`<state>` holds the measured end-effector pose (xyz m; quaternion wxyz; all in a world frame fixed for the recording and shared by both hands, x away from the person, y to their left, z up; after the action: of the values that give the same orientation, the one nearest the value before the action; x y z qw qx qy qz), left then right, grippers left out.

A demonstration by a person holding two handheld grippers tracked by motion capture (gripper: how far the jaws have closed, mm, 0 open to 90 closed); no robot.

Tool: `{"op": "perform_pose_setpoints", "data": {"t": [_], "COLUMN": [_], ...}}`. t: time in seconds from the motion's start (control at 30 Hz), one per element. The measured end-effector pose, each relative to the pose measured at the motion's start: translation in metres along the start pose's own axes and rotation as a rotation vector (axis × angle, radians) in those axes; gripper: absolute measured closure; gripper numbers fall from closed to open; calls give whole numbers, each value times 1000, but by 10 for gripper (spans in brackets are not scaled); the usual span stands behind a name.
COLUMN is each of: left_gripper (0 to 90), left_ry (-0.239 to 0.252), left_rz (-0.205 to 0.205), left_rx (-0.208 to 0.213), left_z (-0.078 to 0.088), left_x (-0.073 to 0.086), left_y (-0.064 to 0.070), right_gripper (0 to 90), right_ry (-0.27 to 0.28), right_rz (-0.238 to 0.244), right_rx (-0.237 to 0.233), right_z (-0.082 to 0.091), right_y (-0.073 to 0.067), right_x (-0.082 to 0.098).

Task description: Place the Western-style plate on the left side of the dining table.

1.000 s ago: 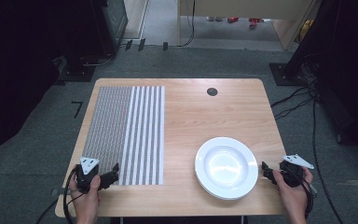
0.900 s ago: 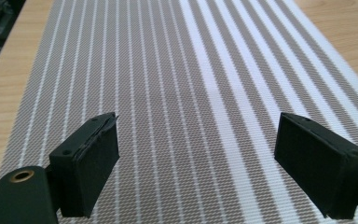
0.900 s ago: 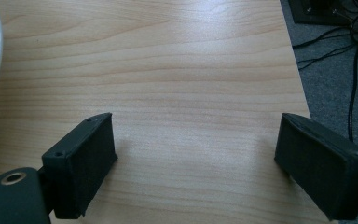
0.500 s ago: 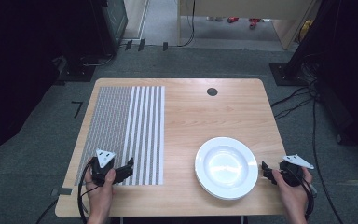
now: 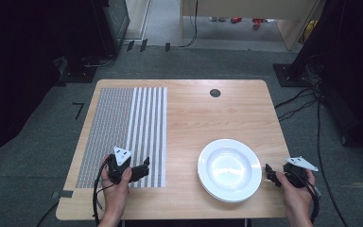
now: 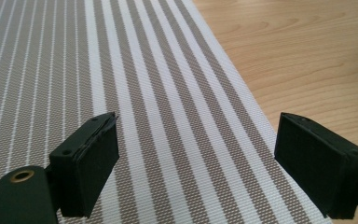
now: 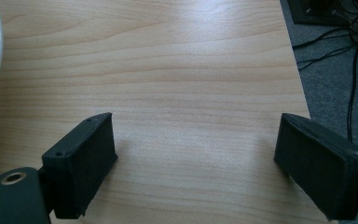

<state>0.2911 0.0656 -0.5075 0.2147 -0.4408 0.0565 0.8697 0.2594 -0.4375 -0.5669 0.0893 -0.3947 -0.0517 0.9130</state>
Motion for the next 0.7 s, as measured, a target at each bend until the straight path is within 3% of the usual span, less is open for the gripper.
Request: {"op": "perform_pose_setpoints", "data": {"t": [0.4,0.7], "left_gripper": [137,138], "left_ry": [9,11], "left_rz": [-19,-24], "left_rx": [66,95], "left_z": [-17,-24], "left_x": [-15,-20], "left_y": [34,48], "right_gripper": [118,118], "right_ry": [0,6], "right_rz": [-1,7], "right_rx": [0,8], "right_z": [0,0], "right_y": [0,0], "right_x": [0,0]}}
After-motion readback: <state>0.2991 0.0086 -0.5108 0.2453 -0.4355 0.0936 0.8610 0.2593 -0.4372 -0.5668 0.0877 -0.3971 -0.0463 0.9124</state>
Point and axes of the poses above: each handheld gripper's, and its own axes: z roughly backward along the jaws, x roughly out of its underside, y roughly to its right, the point moved 6 cm from there along -z, roughly forward along the jaws, and after that the axes turned 11 degrees about -z, right-handed, at the moved point
